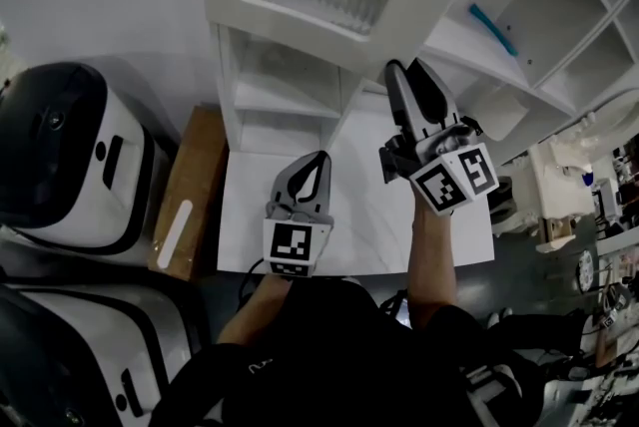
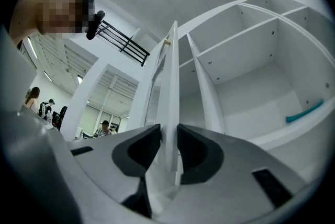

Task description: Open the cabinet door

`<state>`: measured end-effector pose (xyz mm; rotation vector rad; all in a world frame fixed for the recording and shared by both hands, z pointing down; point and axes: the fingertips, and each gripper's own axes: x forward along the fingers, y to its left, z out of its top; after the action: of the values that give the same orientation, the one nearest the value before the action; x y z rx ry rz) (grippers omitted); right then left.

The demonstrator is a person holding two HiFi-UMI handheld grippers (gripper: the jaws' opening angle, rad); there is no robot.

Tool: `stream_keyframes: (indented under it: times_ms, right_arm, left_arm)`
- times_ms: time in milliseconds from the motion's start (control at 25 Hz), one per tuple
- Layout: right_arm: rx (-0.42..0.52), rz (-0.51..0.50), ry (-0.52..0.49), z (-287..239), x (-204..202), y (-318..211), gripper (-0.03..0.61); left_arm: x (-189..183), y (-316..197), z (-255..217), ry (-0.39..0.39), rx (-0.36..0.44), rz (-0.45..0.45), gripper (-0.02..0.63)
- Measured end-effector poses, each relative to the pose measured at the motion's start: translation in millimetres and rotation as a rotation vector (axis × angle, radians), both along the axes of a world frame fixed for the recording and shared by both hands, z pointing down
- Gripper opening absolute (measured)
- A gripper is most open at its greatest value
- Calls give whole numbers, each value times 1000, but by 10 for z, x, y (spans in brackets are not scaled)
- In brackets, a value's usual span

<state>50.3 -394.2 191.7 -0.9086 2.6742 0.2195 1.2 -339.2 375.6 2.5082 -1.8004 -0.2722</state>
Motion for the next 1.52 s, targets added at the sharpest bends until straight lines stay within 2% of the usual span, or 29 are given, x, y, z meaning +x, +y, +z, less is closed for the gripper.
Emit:
stream_keyframes:
  times_ms: [400,680,1200,1520]
  right_arm:
    - [-7,2,-38,-16,-11,304,101]
    - [6,7,-67,-10,-49,498,94]
    - [25,-28,-77,10,-283,1056,78]
    - [29,-46,-88,10,-450,1349,77]
  left_arm:
    - [-136,242,-26,-34,14,-37,11]
    - [-407,452,-4,-55,14,-99,11]
    - [-389,868,82,-60,7,-68,11]
    - [-574,1133,144,-67,-16,-117,11]
